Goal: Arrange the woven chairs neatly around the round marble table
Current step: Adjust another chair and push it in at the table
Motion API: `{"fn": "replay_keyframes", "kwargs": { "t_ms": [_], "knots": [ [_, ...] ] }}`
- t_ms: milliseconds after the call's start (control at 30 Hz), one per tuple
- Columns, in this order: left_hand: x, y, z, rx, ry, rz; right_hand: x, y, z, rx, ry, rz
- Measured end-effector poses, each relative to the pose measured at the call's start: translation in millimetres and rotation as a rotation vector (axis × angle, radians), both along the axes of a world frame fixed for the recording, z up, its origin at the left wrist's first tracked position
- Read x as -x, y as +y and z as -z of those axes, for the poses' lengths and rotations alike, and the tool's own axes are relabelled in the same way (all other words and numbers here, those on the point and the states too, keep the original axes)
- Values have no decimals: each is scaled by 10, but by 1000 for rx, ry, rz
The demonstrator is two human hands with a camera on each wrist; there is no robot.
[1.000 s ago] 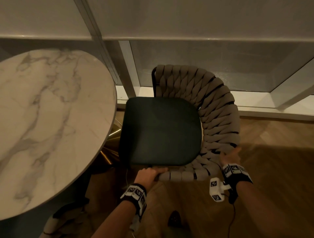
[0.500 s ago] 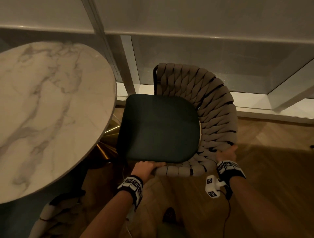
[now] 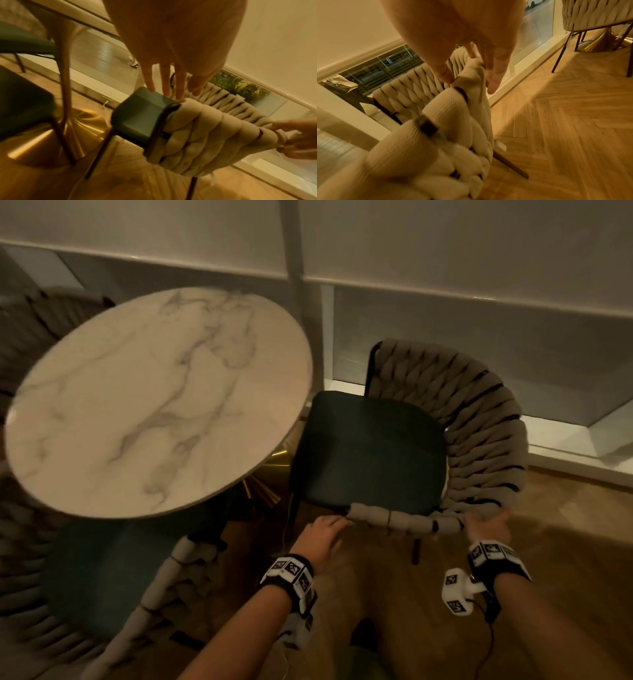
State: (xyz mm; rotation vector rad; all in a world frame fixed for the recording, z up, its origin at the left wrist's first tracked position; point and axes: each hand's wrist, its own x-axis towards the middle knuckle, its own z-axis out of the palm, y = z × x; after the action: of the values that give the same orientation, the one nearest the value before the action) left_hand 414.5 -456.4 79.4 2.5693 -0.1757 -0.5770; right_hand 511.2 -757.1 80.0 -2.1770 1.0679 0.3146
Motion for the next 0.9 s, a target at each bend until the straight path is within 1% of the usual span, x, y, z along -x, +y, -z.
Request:
{"fn": "replay_keyframes", "kwargs": {
  "t_ms": [133,267,367,466,533,600,666,733,833,900],
  "knots": [
    [783,867,-227,44,-127,-173,415,527,-24,43,-3,-91],
    [1766,1996,-328,18,-200,-354,980,1314,-88,60,-33,-162],
    [2558,2869,-335,-34,-212,-451,1493,2045,-143,15,-34,-219],
    [3330,3689,-363,-59,-220,-543,1977,2768,-117,-30,-53,-240],
    [3814,4207,-377,-67,-210,-627,2263,3271,-88,-76,-59,-302],
    [4225,4674,-393,-97,-177,-683,2527,3734,-53,-105,-23,-358],
    [4516,5094,-408,-139,-145,-740,2761,4174,-10,-145,8,-414],
    [4679,5442,-399,-143,-138,-797,2927,4573,47,-183,19,-471],
    [4734,5881,-333,-106,-132,-875,3125,5080,143,-212,49,-531],
    [4631,6152,-276,-74,-128,-932,3212,5350,198,-217,63,-554]
  ]
}}
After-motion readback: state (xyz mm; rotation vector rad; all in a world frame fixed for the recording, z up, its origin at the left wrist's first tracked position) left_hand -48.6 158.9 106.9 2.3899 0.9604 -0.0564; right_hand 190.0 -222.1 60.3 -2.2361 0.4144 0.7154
